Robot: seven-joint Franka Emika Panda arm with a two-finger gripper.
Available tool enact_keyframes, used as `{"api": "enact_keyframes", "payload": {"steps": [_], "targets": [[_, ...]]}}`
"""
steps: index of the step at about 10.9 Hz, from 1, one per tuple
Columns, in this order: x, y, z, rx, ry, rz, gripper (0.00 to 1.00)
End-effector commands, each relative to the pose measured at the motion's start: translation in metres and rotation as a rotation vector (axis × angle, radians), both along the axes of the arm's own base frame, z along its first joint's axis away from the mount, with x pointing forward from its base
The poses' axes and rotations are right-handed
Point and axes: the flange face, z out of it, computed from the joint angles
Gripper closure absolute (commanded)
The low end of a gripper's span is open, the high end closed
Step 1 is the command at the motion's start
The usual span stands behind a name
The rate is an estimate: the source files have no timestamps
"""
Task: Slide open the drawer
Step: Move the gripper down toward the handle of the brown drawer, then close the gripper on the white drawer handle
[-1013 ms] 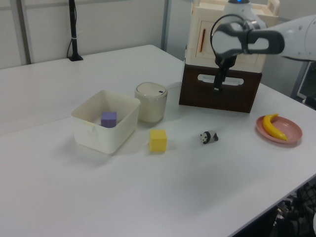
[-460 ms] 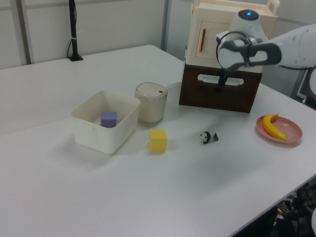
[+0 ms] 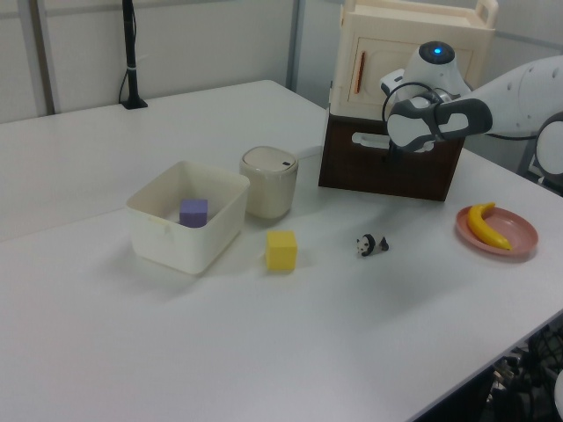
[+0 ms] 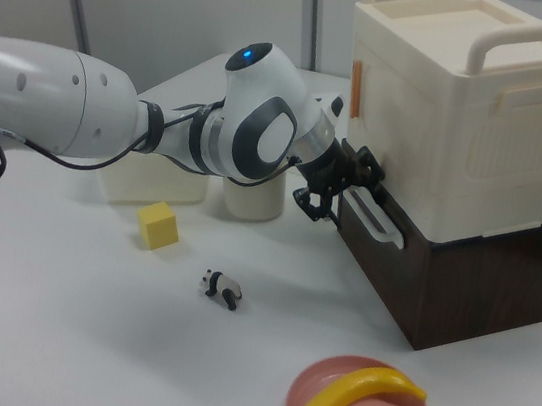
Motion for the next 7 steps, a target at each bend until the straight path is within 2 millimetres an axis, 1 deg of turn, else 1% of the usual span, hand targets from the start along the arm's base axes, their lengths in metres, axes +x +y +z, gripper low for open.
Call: {"api": "enact_keyframes", "payload": {"steps": [1, 2, 3, 6, 7], "targets": [[0.000, -0.008, -0.001, -0.050, -0.002, 0.032, 0.30], [-0.001, -0.008, 0.004, -0.050, -0.006, 0.029, 0.29], [-0.003, -0.007, 0.004, -0.039, -0.008, 0.016, 0.13], [-0.011, -0.005, 0.011, -0.031, -0.002, 0.006, 0.11], [-0.011, -0.002, 0.012, -0.028, 0.003, 0.006, 0.12]]}}
